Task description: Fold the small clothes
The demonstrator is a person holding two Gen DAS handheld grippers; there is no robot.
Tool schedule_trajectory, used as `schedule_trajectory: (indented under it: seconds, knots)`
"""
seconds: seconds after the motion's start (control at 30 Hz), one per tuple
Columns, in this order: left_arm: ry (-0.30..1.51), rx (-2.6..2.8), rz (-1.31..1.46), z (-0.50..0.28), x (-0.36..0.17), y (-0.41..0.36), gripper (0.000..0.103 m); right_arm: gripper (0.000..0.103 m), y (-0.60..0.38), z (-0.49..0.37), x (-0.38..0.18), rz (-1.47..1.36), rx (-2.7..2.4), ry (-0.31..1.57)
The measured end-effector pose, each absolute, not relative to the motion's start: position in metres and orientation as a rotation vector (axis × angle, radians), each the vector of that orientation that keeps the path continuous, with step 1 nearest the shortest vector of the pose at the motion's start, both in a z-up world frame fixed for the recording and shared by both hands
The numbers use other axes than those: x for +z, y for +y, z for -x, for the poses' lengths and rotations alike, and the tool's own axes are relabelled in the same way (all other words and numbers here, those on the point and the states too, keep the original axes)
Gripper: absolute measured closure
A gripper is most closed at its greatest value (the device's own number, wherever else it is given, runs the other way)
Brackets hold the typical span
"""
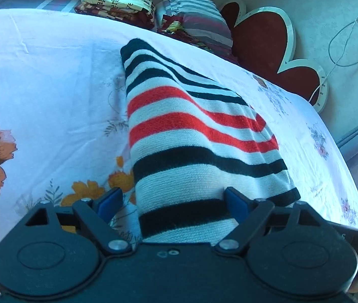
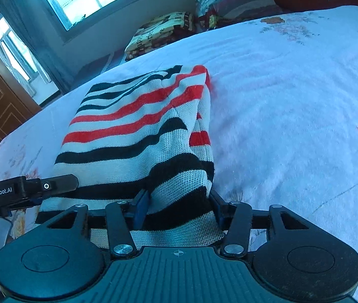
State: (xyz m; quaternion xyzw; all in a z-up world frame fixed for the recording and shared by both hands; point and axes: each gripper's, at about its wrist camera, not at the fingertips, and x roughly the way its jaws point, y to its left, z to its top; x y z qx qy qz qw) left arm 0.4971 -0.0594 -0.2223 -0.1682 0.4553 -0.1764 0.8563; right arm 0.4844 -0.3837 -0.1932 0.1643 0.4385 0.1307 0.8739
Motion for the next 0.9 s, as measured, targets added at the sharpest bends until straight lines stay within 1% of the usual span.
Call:
schedule_trajectory:
  seconds: [0.07,0.1,0.13,0.17,0.2,0.33,0.37,0.43,0.53,0.6,0.67,0.73,0.77,0.8,0.83,0.87,0.9]
  knots:
    - [0.968,-0.374,0.366,-0.5,-0.222,-0.057,0.014,0.051,-0.386,-0.486,-0.188,-0.335,0.269,0.913]
    - [0.978,-0.373,0.374,-0.501,-0.222,-0.057,0.013,0.044,-0.388,-0.488,-0.185,-0.337,0.26,0.908]
    - [0.988,-0.368,0.383,-0.503,-0.221,-0.056,0.011,0.039,-0.39,-0.49,-0.181,-0.336,0.245,0.897]
    - [0.999,-0.363,0.398,-0.505,-0.22,-0.055,0.01,0.033,-0.392,-0.494,-0.178,-0.338,0.237,0.883]
    - [1.007,-0.358,0.413,-0.507,-0.219,-0.054,0.009,0.031,-0.394,-0.498,-0.175,-0.345,0.237,0.875]
    - [1.006,-0.335,0.475,-0.516,-0.214,-0.046,0.009,0.029,-0.403,-0.523,-0.168,-0.4,0.245,0.868]
    - [1.003,-0.33,0.487,-0.519,-0.213,-0.045,0.008,0.027,-0.404,-0.531,-0.168,-0.413,0.252,0.872]
    - [1.005,-0.322,0.499,-0.528,-0.213,-0.045,0.007,0.024,-0.405,-0.546,-0.172,-0.441,0.265,0.888]
    - [1.038,-0.335,0.525,-0.543,-0.221,-0.048,0.008,0.024,-0.405,-0.567,-0.186,-0.493,0.302,0.933]
    - [1.048,-0.352,0.53,-0.548,-0.228,-0.051,0.008,0.024,-0.405,-0.576,-0.197,-0.517,0.323,0.961]
    - [1.027,-0.375,0.501,-0.549,-0.229,-0.056,0.01,0.024,-0.405,-0.578,-0.201,-0.519,0.332,0.939]
    - [1.014,-0.388,0.497,-0.549,-0.23,-0.06,0.019,0.027,-0.401,-0.578,-0.202,-0.501,0.331,0.927]
    - [1.015,-0.396,0.501,-0.549,-0.231,-0.062,0.021,0.041,-0.397,-0.578,-0.202,-0.496,0.338,0.927]
    - [1.013,-0.391,0.497,-0.548,-0.231,-0.065,0.022,0.045,-0.395,-0.577,-0.202,-0.499,0.333,0.93]
    - [1.013,-0.388,0.499,-0.547,-0.23,-0.066,0.025,0.046,-0.392,-0.576,-0.202,-0.486,0.326,0.927]
    - [1.013,-0.385,0.507,-0.546,-0.23,-0.066,0.028,0.049,-0.391,-0.576,-0.201,-0.479,0.329,0.926]
    - [1.014,-0.381,0.515,-0.546,-0.23,-0.066,0.032,0.054,-0.392,-0.576,-0.201,-0.494,0.331,0.928]
